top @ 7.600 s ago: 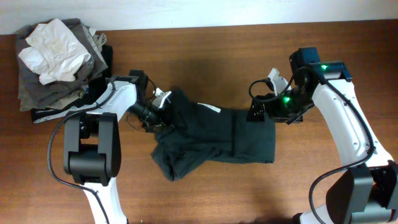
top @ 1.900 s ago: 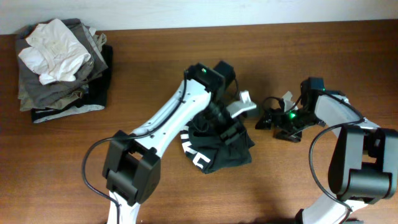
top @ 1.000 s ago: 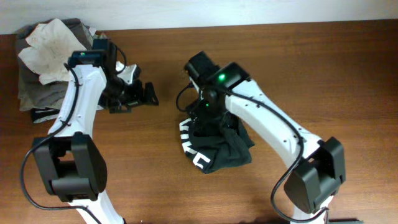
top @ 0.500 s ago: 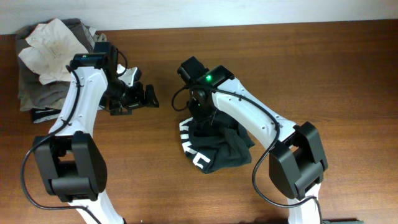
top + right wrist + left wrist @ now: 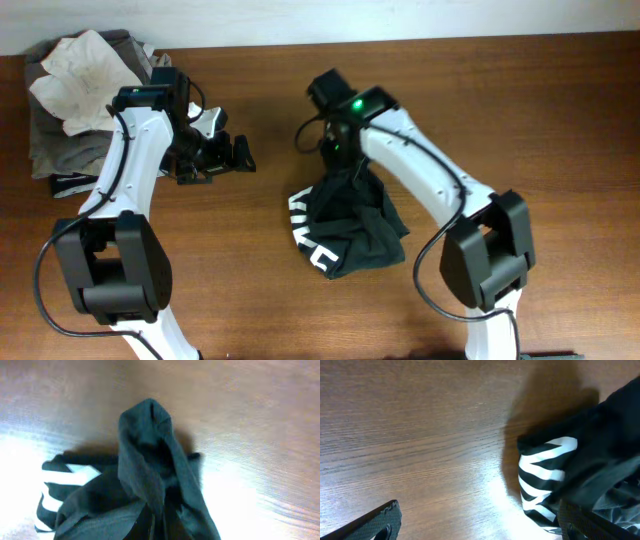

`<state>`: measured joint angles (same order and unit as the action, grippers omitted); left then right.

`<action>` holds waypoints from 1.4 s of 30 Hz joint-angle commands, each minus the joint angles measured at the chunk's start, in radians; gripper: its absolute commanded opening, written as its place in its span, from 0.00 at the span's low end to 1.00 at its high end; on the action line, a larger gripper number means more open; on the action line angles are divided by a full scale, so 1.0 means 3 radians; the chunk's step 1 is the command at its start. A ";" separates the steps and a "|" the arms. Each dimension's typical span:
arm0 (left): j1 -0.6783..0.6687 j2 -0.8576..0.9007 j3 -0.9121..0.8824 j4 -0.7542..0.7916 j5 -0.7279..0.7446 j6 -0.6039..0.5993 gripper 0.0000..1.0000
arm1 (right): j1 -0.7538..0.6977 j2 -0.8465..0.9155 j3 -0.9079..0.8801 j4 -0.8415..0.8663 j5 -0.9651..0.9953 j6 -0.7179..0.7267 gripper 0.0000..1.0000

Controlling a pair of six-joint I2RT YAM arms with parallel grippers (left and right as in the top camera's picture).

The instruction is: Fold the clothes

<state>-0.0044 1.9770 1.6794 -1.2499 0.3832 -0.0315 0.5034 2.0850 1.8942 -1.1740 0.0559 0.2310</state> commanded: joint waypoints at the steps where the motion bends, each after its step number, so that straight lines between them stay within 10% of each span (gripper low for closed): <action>1: -0.0013 0.0031 -0.0013 0.0005 -0.0023 -0.0018 0.99 | -0.0278 -0.0010 0.0425 -0.0089 0.0006 -0.0149 0.04; 10: -0.0013 0.0031 -0.0013 0.0005 -0.0023 0.0005 0.99 | -0.0888 -0.0001 0.0286 -0.0137 0.0017 -0.0168 0.04; 15: -0.0013 0.0031 -0.0013 0.0004 -0.0023 0.0005 0.99 | -0.1006 -0.0003 0.0256 -0.0198 0.0020 -0.0149 0.59; 30: -0.0013 0.0031 -0.0013 0.0017 -0.0022 0.0005 0.99 | -0.0729 -0.0403 0.0539 -0.1610 -0.0642 0.0031 0.57; 42: -0.0013 0.0031 -0.0013 0.0013 -0.0022 0.0005 0.99 | 0.0024 -0.0399 -0.0116 -0.1532 -0.0243 0.0045 0.58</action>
<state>-0.0044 1.9770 1.6791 -1.2472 0.3840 -0.0311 0.5018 1.9755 1.9224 -1.6482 -0.0490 0.2508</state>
